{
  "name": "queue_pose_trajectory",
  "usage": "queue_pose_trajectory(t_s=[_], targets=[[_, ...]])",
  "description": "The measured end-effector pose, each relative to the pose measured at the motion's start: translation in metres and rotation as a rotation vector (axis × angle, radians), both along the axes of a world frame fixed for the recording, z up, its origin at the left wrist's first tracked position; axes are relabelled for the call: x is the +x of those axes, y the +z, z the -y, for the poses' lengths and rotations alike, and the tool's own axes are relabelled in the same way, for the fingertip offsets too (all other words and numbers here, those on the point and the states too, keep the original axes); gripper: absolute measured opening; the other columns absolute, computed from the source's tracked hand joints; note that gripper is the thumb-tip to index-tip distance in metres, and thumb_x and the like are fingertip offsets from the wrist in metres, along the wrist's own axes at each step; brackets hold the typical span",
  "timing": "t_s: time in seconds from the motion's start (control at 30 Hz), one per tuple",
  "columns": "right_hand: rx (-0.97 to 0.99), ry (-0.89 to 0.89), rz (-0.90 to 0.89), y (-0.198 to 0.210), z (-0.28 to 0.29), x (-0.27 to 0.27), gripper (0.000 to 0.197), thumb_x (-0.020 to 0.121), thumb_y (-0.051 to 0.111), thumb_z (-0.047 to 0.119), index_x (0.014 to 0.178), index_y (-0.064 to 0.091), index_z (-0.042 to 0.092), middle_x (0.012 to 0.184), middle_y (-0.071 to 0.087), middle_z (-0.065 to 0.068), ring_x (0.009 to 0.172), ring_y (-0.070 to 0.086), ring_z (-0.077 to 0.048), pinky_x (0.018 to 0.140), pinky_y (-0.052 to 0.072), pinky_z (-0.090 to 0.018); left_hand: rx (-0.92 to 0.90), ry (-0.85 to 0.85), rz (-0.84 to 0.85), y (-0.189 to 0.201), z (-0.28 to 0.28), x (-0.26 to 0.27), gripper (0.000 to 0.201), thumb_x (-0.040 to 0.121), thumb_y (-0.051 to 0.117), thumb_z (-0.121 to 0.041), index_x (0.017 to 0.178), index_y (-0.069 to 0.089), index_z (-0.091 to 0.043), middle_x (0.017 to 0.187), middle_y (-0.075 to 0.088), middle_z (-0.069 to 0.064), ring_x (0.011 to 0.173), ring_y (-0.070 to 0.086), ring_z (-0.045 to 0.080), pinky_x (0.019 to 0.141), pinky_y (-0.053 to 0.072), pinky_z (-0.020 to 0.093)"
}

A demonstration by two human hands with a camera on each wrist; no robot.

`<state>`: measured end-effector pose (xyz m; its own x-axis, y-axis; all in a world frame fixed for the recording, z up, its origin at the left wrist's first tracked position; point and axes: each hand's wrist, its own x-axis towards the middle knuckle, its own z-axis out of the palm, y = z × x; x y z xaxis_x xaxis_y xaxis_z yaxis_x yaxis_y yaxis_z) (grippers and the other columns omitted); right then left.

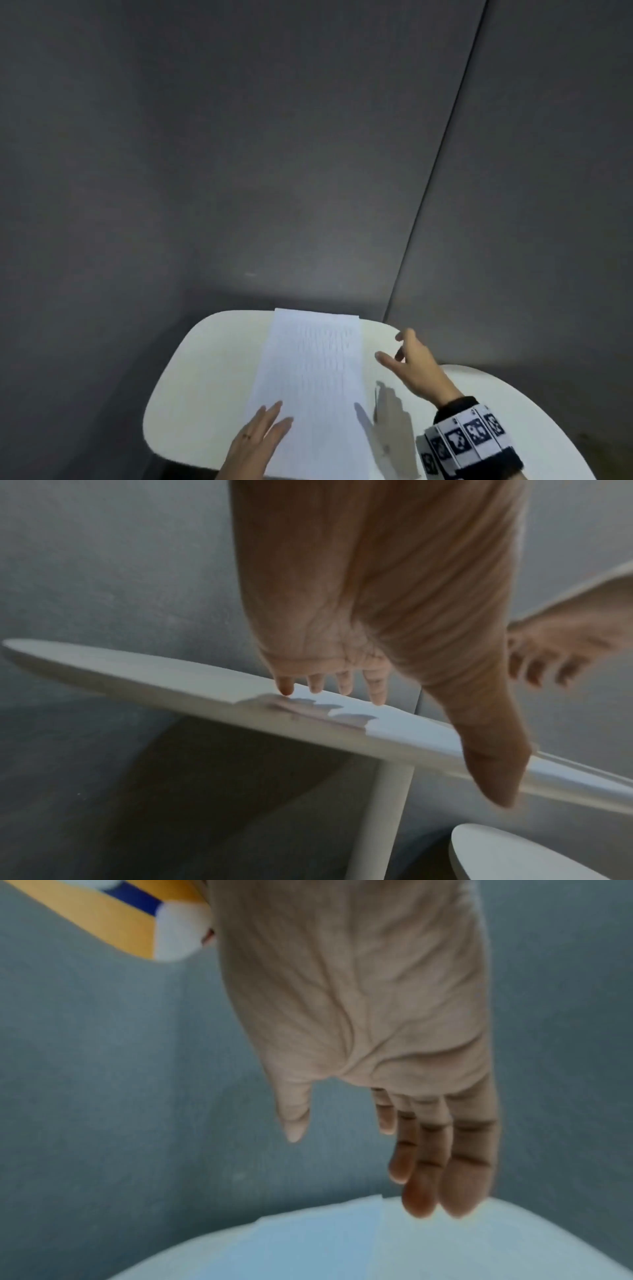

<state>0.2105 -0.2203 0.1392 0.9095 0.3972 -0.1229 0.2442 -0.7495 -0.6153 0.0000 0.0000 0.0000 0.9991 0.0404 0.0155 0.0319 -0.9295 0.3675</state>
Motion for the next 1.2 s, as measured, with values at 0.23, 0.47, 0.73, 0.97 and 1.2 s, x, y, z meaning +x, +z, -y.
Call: queue_pose_trajectory(t_s=[0.23, 0.47, 0.73, 0.97, 1.2], targets=[[-0.114, -0.093, -0.140, -0.105, 0.007, -0.016, 0.058, 0.084, 0.064, 0.043, 0.115, 0.038, 0.001, 0.116, 0.051, -0.016, 0.096, 0.051, -0.025, 0.073, 0.039, -0.029, -0.054, 0.006, -0.095, -0.011, 0.001, -0.002, 0.078, 0.087, 0.057, -0.055, 0.144, 0.005, -0.047, 0.152, -0.015, -0.023, 0.144, -0.020, 0.009, 0.112, -0.013, 0.028], [-0.250, -0.093, 0.055, -0.111, -0.002, -0.021, 0.029, 0.090, 0.056, 0.030, 0.101, 0.043, 0.007, 0.117, 0.054, -0.018, 0.106, 0.054, -0.032, 0.086, 0.042, -0.036, -0.022, -0.084, -0.192, -0.005, -0.006, -0.001, 0.094, 0.066, 0.007, -0.083, 0.150, 0.004, -0.041, 0.157, -0.017, -0.013, 0.145, -0.022, 0.014, 0.111, -0.013, 0.028], [-0.038, -0.121, -0.009, -0.091, -0.013, -0.019, 0.029, 0.092, 0.049, 0.022, 0.094, 0.024, 0.006, 0.102, 0.057, -0.024, 0.101, 0.057, -0.039, 0.086, 0.044, -0.044, -0.037, -0.042, -0.126, -0.009, 0.003, -0.013, 0.110, 0.056, -0.030, -0.084, 0.148, 0.018, -0.047, 0.160, 0.000, -0.017, 0.149, -0.007, 0.017, 0.116, 0.001, 0.031], [0.180, 0.252, 0.090, -0.023, -0.042, -0.017, 0.026, 0.091, 0.054, 0.017, 0.082, 0.030, 0.013, 0.069, 0.041, -0.002, 0.061, 0.036, -0.017, 0.056, 0.030, -0.027, 0.003, -0.134, -0.244, 0.012, 0.045, -0.026, 0.042, 0.104, 0.020, -0.043, 0.145, 0.025, -0.051, 0.162, -0.006, -0.004, 0.148, -0.012, 0.028, 0.119, -0.002, 0.048], [0.112, 0.385, -0.111, -0.036, -0.087, 0.006, 0.029, 0.089, 0.061, 0.032, 0.084, 0.041, 0.012, 0.059, 0.047, 0.000, 0.051, 0.038, -0.012, 0.048, 0.030, -0.020, -0.018, -0.212, -0.439, 0.036, 0.060, -0.022, 0.049, 0.099, 0.030, -0.055, 0.147, 0.025, -0.048, 0.162, -0.011, 0.002, 0.146, -0.016, 0.032, 0.117, -0.002, 0.052]])
